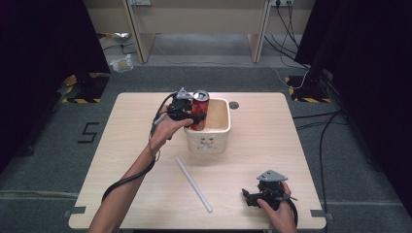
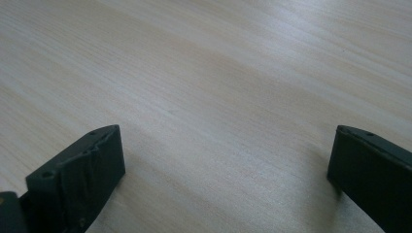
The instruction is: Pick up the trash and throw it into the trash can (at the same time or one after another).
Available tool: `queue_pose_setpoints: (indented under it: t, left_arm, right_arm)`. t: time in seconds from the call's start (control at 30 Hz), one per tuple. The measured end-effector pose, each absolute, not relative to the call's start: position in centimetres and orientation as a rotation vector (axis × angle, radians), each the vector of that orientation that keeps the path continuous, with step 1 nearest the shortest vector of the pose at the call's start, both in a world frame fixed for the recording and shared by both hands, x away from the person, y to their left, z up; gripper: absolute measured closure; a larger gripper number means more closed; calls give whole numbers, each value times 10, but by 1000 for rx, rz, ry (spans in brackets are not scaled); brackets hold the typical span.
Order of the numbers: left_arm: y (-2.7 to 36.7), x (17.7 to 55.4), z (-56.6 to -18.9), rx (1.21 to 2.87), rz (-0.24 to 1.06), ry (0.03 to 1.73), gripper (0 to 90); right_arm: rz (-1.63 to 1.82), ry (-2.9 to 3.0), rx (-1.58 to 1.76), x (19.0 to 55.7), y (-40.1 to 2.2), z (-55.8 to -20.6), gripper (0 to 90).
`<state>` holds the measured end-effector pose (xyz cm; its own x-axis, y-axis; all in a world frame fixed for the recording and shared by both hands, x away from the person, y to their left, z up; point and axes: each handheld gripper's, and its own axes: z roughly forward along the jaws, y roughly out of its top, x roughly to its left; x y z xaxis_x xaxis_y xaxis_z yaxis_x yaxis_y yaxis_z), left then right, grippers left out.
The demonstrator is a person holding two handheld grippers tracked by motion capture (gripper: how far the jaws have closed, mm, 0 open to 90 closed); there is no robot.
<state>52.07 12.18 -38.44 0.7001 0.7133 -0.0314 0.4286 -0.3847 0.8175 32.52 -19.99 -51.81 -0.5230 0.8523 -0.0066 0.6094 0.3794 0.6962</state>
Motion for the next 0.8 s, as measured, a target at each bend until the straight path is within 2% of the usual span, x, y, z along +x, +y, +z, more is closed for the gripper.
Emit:
queue_pose_setpoints:
  t: [0.47,0.8]
  left_arm:
    - [123,518,-379,2008,416,872,307]
    - [124,510,-366,1990,424,865,252]
  right_arm:
    - [919,2280,1271,325,-200,-518,2]
    - [922,2279,1269,325,-200,-518,2]
